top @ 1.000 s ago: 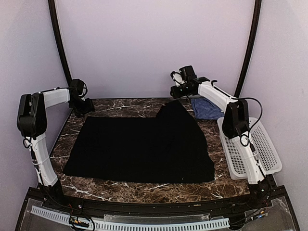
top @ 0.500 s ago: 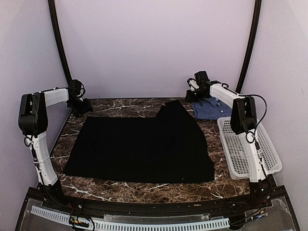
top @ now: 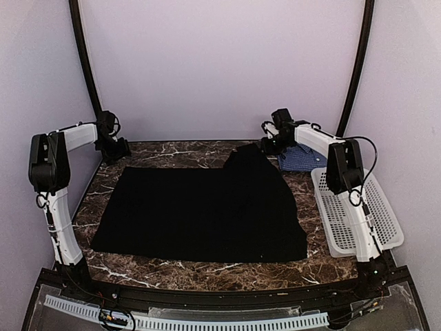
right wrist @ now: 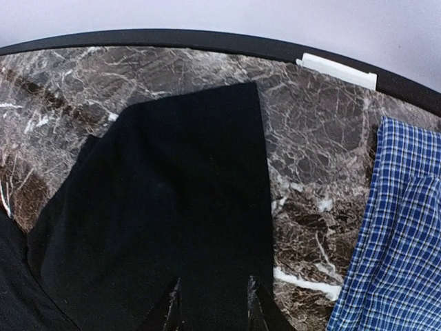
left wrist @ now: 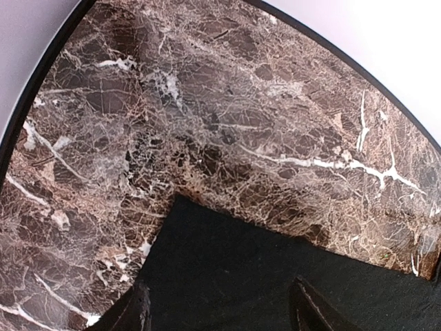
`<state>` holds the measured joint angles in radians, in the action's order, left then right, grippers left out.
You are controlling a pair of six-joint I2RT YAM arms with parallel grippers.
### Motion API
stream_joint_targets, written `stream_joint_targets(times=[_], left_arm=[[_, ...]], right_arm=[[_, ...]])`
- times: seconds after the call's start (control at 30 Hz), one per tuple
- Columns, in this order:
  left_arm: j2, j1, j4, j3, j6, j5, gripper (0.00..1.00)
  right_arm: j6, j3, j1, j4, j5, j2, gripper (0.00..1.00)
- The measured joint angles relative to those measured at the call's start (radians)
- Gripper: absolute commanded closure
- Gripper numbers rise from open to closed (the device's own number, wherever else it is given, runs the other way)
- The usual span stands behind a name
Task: Fold and stack the mixed laundry pile
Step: Pick up the 1/3-folded T-shirt from the center of the board.
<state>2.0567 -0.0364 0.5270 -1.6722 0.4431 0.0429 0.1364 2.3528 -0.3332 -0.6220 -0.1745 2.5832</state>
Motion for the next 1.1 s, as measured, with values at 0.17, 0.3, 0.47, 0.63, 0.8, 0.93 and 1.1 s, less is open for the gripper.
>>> stream_joint_targets(times=[0.17, 0.3, 0.47, 0.63, 0.8, 0.93, 1.1], left_arm=[[0.015, 0.000, 0.012, -0.002, -0.006, -0.002, 0.32], [0.019, 0.000, 0.025, -0.002, -0.012, -0.005, 0.32], [0.021, 0.000, 0.035, -0.009, -0.015, -0.011, 0.31], [0.034, 0.000, 0.055, -0.045, -0.022, -0.021, 0.31], [0.040, 0.000, 0.058, -0.063, -0.030, -0.025, 0.32], [0.040, 0.000, 0.059, -0.063, -0.033, -0.026, 0.32], [0.040, 0.000, 0.059, -0.063, -0.033, -0.026, 0.32]], right_arm=[[-0.001, -0.053, -0.010, -0.018, 0.056, 0.000, 0.67], [-0.003, -0.075, -0.023, -0.033, 0.108, -0.001, 0.66], [-0.005, -0.073, -0.034, -0.045, 0.154, -0.001, 0.65], [-0.005, -0.072, -0.040, -0.054, 0.184, -0.001, 0.63], [0.002, -0.100, -0.042, -0.053, 0.190, -0.020, 0.64], [0.006, -0.101, -0.042, -0.066, 0.190, -0.029, 0.64], [0.004, -0.056, -0.042, -0.087, 0.190, -0.029, 0.65]])
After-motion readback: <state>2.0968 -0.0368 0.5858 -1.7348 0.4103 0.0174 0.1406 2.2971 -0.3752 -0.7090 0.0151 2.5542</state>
